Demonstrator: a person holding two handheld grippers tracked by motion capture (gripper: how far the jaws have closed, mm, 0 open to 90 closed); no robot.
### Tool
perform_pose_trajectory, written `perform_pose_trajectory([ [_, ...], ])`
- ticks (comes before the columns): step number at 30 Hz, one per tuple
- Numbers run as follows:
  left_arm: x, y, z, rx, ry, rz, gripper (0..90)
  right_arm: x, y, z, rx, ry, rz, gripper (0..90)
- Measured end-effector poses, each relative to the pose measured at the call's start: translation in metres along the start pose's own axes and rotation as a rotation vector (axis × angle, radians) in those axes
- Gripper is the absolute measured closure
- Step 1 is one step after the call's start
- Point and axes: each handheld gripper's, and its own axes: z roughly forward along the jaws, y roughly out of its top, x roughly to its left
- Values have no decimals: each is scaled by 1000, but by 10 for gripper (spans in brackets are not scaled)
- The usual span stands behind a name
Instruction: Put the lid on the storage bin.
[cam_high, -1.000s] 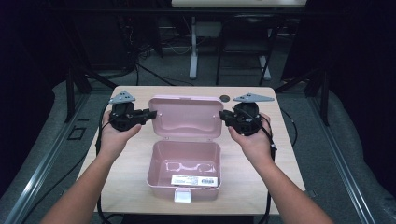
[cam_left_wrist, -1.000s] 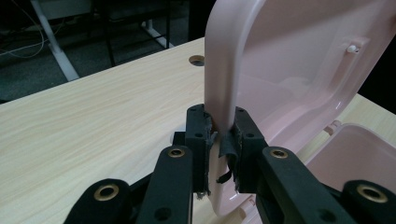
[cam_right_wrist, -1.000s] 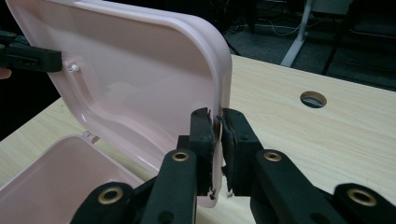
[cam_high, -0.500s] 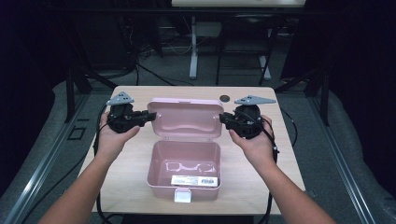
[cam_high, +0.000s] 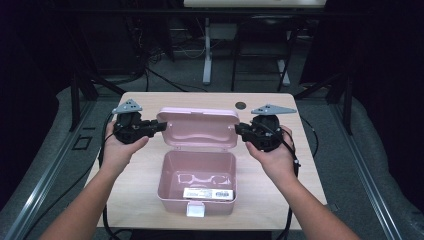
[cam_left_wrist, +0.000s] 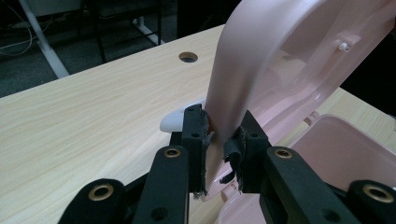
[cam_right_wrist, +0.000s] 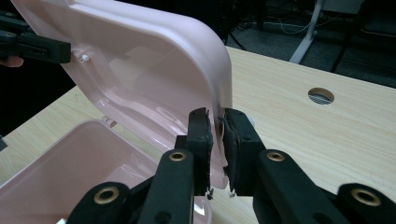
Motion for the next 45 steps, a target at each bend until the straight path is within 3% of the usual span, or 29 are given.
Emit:
perform_pose_trajectory([
  [24, -7, 2, -8, 16, -13, 4, 731, 6, -3, -11, 3, 19, -10, 793],
  [31, -11, 6, -17, -24, -17, 0, 718, 7, -3, -14, -3, 26, -16, 781],
  [38, -19, 12, -25, -22, 1, 36, 712, 9, -5, -17, -5, 30, -18, 772],
  [45, -22, 12, -29, -21, -1, 43, 707, 10, -9, -19, -9, 43, -20, 753],
])
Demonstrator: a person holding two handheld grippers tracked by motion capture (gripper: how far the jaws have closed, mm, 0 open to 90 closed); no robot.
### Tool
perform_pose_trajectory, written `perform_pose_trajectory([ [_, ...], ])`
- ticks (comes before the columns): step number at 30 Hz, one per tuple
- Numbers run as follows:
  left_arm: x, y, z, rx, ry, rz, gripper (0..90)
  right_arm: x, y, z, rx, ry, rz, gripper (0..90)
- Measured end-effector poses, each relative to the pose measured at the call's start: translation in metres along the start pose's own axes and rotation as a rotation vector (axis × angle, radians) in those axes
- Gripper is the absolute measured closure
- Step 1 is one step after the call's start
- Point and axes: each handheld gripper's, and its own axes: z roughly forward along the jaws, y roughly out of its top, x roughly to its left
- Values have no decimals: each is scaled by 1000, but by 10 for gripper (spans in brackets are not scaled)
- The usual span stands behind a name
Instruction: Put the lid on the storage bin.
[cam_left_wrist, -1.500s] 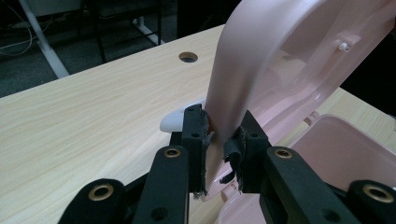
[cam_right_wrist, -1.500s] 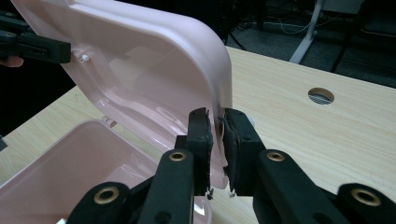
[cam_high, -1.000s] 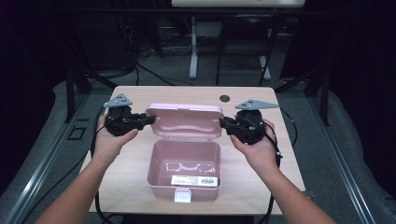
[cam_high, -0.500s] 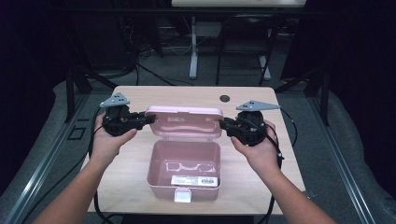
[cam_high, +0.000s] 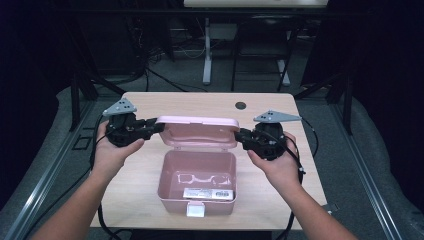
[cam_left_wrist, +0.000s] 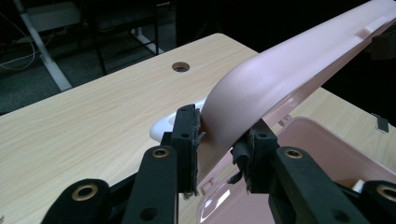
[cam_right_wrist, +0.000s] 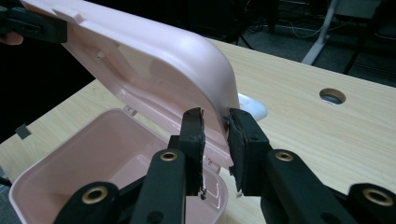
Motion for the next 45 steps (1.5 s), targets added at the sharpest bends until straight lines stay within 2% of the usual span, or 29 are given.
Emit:
perform_pose_trajectory([
  [6, -1, 0, -1, 2, -4, 7, 701, -2, -7, -4, 9, 20, 5, 751],
  [14, -4, -3, -3, -3, -4, 12, 697, 0, -11, -12, 16, 21, -10, 750],
  [25, -6, -7, -8, 0, -13, 21, 695, -15, -20, -19, 19, -16, 32, 746],
  [35, -10, -12, -11, -3, -15, 28, 689, -23, -10, -15, -16, -37, 63, 746],
  [45, -13, -18, -16, -10, -26, 28, 688, -12, -2, -13, -34, -14, 56, 738],
])
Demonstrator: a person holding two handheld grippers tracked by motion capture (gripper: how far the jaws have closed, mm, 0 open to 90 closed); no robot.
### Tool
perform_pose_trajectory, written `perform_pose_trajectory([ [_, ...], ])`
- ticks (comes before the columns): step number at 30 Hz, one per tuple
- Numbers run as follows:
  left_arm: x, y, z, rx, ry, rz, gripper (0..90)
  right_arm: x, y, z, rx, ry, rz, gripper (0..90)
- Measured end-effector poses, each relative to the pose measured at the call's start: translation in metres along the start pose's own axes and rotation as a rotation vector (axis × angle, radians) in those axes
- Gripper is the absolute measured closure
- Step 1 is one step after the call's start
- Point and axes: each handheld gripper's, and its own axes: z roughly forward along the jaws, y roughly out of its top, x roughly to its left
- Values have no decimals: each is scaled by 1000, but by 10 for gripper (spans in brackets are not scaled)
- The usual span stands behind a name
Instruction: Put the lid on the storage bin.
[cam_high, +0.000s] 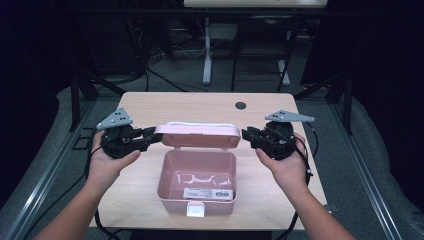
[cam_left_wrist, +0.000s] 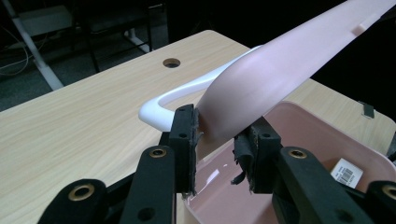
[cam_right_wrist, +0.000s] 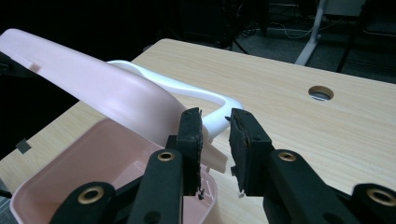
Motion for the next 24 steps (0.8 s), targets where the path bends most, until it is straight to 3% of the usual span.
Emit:
perform_pose_trajectory([
  [24, -15, -21, -13, -14, -1, 19, 680, 7, -18, -1, 9, 44, 8, 743],
])
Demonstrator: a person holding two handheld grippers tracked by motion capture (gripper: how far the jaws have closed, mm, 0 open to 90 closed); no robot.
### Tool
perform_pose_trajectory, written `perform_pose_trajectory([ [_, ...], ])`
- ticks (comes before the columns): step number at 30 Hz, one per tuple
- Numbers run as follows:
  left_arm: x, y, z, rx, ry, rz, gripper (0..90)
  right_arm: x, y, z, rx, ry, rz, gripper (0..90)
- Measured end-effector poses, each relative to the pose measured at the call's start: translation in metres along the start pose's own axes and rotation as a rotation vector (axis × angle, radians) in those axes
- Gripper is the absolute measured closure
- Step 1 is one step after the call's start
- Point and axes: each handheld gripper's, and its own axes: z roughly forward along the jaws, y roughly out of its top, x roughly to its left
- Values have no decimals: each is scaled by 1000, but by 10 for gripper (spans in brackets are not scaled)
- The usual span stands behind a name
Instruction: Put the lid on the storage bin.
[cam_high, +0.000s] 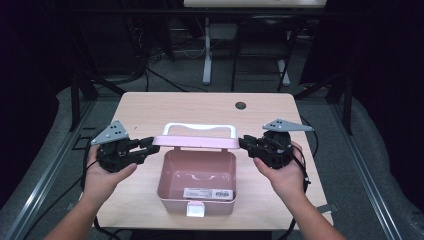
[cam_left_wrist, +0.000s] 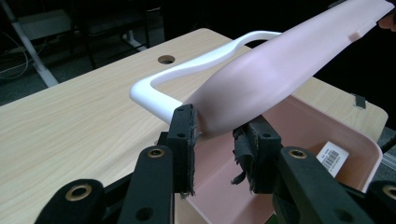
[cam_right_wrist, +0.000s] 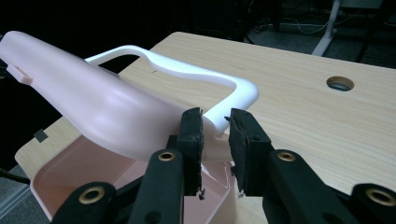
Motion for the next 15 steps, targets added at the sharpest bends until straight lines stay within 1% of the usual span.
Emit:
perform_pose_trajectory([
  [3, -2, -2, -2, -5, -2, 0, 680, 1, -2, 0, -3, -7, -7, 745],
  [6, -4, -4, -4, -12, -5, -1, 681, 1, -2, 0, -3, -2, -5, 744],
  [15, -8, -10, -9, -9, -10, 8, 681, 1, -7, 0, -7, 5, 2, 744],
])
